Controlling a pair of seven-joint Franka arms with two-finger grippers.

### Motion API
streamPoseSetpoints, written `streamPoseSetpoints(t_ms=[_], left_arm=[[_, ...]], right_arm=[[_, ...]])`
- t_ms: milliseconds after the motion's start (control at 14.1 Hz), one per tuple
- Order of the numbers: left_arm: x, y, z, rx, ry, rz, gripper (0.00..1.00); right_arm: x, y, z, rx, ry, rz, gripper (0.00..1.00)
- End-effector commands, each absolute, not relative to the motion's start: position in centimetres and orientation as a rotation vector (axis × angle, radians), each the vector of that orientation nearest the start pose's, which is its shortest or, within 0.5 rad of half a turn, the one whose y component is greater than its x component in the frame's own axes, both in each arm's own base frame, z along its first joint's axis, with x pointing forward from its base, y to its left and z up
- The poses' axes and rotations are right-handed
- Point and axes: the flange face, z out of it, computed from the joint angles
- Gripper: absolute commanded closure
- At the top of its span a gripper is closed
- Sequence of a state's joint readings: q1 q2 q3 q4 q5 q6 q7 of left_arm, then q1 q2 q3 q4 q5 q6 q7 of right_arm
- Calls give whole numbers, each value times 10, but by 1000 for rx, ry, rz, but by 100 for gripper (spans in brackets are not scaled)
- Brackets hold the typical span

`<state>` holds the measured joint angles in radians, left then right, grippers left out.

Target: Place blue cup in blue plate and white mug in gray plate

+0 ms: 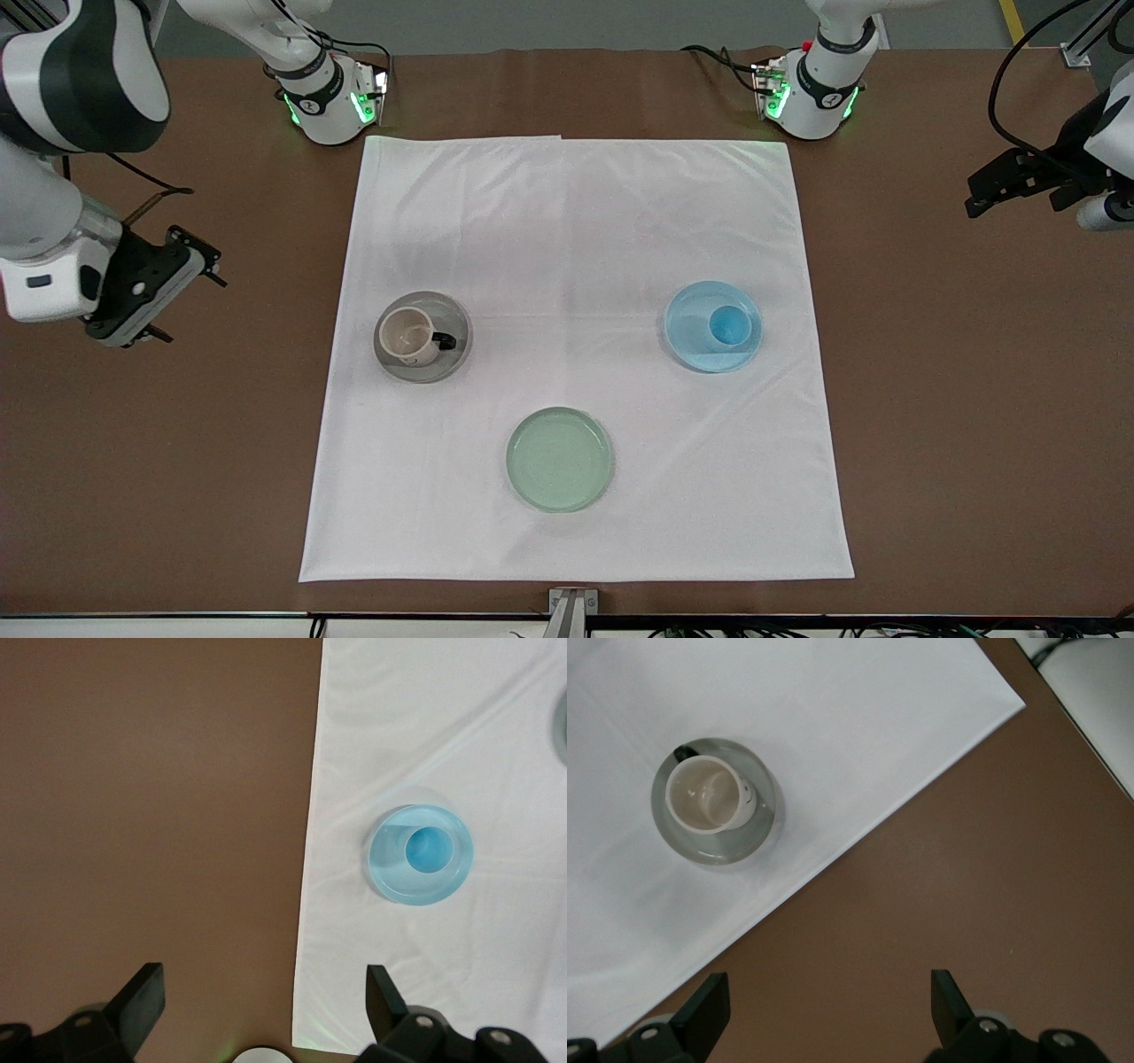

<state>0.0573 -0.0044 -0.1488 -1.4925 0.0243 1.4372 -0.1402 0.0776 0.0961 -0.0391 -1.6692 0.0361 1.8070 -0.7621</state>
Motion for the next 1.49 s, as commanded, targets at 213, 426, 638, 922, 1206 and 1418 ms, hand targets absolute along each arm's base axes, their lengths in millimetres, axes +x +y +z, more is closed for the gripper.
streamPoseSetpoints(t_ms=[213, 426, 638, 922, 1206, 1418], left_arm=[[535, -46, 653, -3131, -68, 76, 0], [532, -49, 656, -3131, -58, 69, 0], [523, -55, 657, -3124, -47, 71, 0], [519, -52, 660, -3122, -56, 66, 0], [520, -49, 664, -3123, -61, 54, 0], [521, -47, 666, -3124, -66, 44, 0]], right_arm=[[599, 14, 551, -3065, -498, -124, 0], [587, 22, 553, -3104, -91, -7, 0], [574, 26, 574, -3102, 100, -8, 0], [557, 11, 597, -3100, 155, -25, 0], [553, -9, 637, -3096, 203, -24, 0], [551, -14, 655, -3095, 206, -55, 0]])
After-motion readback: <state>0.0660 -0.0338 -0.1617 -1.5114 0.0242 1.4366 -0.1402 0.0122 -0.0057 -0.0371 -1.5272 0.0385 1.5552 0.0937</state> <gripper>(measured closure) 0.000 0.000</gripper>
